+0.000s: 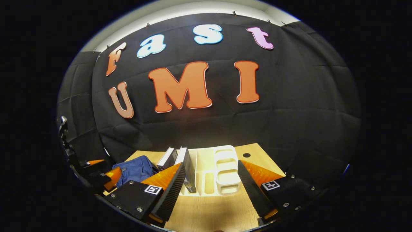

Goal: Open the schoolbag, grab two books from the bookshelf and put them into the schoolbag.

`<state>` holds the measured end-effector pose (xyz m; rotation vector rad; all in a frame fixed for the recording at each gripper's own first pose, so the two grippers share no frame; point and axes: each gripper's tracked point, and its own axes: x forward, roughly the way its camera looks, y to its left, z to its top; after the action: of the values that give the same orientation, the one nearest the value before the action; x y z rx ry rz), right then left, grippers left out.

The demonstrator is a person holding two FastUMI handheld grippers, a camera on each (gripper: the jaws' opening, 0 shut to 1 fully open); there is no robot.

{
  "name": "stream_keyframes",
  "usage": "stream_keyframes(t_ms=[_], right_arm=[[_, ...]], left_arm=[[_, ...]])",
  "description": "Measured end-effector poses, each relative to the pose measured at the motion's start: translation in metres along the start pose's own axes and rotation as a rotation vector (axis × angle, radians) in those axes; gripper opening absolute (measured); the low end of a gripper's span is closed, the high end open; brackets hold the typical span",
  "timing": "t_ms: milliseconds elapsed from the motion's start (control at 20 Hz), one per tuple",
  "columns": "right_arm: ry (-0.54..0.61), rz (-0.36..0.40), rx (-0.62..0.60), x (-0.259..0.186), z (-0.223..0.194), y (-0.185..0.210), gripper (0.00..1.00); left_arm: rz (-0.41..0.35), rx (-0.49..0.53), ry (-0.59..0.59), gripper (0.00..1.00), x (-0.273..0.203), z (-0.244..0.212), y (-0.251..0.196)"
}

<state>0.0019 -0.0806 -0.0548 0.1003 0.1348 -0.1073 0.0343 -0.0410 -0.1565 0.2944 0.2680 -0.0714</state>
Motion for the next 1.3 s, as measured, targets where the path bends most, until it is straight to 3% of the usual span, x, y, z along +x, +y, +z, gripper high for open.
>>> stream_keyframes(t_ms=[50,100,150,200,300,350,400,550,850,1200,1300], right_arm=[[0.012,-0.010,0.001,0.000,-0.005,-0.006,0.97],[0.022,-0.025,0.001,-0.001,-0.010,-0.013,0.97],[0.031,-0.041,0.004,-0.001,-0.014,-0.020,0.97],[0.041,-0.057,0.009,-0.003,-0.019,-0.028,0.97],[0.069,-0.091,0.023,-0.006,-0.029,-0.045,0.97],[0.079,-0.110,0.031,-0.008,-0.033,-0.054,0.97],[0.085,-0.130,0.037,-0.010,-0.035,-0.064,0.97],[0.112,-0.174,0.049,-0.013,-0.047,-0.084,0.97],[0.153,-0.209,0.078,-0.014,-0.063,-0.105,0.97],[0.181,-0.197,0.075,-0.002,-0.073,-0.104,0.97],[0.185,-0.182,0.080,0.003,-0.073,-0.099,0.97]], left_arm=[[-0.004,0.047,0.002,1.00,0.006,-0.009,-0.008],[-0.010,0.100,0.017,0.95,0.013,-0.022,-0.017],[-0.021,0.146,0.039,1.00,0.021,-0.041,-0.027],[-0.041,0.183,0.065,0.95,0.027,-0.059,-0.039],[-0.045,0.267,0.125,0.95,0.036,-0.094,-0.051],[-0.051,0.299,0.150,1.00,0.040,-0.109,-0.056],[-0.069,0.325,0.174,0.96,0.044,-0.122,-0.065],[-0.097,0.430,0.234,0.96,0.051,-0.154,-0.082],[-0.087,0.512,0.365,0.97,0.068,-0.216,-0.073],[-0.016,0.556,0.358,0.97,0.069,-0.200,-0.028],[-0.032,0.559,0.370,0.97,0.070,-0.197,-0.027]])
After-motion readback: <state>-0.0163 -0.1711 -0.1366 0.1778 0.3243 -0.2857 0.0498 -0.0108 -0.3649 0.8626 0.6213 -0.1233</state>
